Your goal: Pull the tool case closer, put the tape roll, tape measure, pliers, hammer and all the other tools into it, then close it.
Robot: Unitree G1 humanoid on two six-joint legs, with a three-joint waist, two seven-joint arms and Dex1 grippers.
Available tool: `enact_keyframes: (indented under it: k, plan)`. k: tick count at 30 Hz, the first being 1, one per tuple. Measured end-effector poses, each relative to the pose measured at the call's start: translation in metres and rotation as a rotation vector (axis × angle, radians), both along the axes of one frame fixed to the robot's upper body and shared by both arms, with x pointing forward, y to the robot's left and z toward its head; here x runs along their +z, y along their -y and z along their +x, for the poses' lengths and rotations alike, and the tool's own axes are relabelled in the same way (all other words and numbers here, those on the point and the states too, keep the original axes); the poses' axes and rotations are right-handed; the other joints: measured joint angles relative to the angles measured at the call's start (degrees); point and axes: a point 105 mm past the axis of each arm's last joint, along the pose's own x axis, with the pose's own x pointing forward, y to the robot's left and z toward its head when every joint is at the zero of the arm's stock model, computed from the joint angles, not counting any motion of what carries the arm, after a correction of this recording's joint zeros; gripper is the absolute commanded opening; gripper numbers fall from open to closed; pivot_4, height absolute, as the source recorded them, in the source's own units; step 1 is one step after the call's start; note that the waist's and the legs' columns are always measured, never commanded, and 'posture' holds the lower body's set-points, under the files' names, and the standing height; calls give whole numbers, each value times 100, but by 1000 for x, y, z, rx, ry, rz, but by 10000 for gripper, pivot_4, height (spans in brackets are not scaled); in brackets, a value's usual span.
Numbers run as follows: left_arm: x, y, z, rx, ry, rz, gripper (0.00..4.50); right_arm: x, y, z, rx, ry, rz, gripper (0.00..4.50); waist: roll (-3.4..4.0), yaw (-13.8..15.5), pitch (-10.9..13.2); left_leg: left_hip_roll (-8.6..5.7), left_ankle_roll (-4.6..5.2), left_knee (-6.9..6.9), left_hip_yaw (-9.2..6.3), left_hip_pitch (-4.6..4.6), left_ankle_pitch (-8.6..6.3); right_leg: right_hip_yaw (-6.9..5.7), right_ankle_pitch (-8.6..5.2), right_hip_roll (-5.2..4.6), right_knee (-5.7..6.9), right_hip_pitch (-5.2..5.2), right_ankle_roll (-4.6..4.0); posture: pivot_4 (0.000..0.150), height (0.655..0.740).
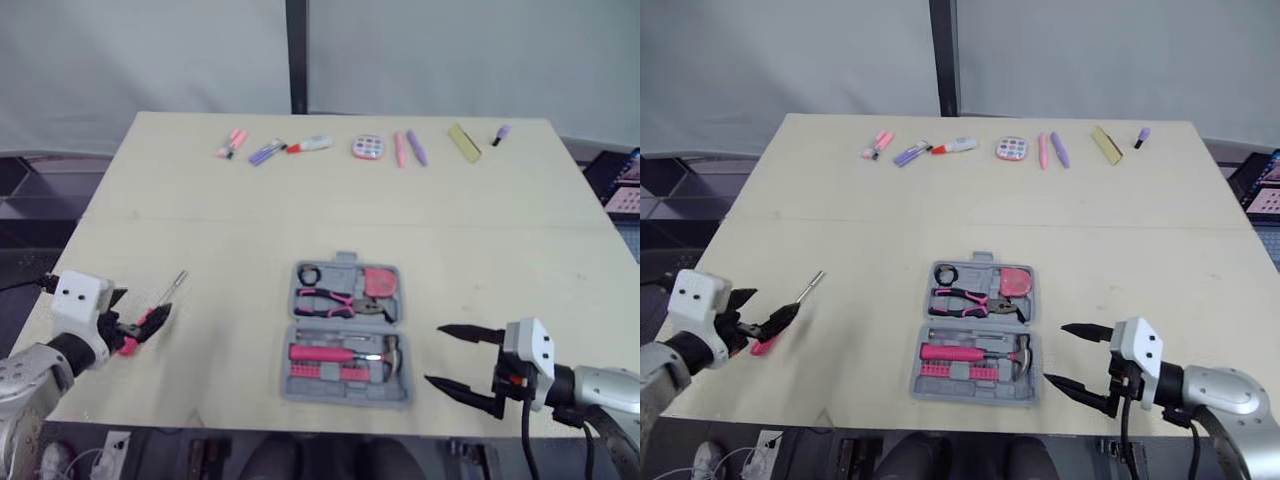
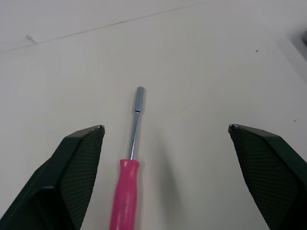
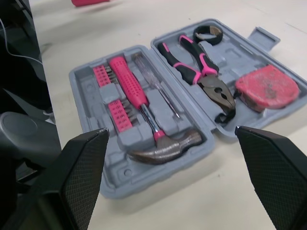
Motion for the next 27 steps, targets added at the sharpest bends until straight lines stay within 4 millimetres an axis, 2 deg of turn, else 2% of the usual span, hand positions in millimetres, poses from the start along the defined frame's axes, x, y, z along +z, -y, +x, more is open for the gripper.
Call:
enact_keyframes:
  k: [3,10,19,27]
  plan:
    - [-13,-11,0,8,-74,11,44454,-1,3,-1,-11,0,-7,45000,0,7,1,0,-1,1,-1,0,0,1,0,-1,2,0,0,1500,7134]
    - [-39,-10,4,-21,-171,0,44454,-6,6,-5,-33,-21,-16,45000,-1,34,1,-2,-1,5,-3,0,0,2,0,-4,2,0,0,1500,7134]
    - [-51,-13,22,-17,-206,12,44454,-5,12,-7,-62,-11,-35,45000,-1,14,1,-1,-1,4,-2,0,0,0,0,-2,10,-4,0,1500,7134]
    - [-64,-10,26,-38,-252,11,44454,-3,12,-7,-63,-4,-40,45000,-1,21,1,-2,-1,5,-3,0,0,0,0,-3,15,-5,0,1500,7134]
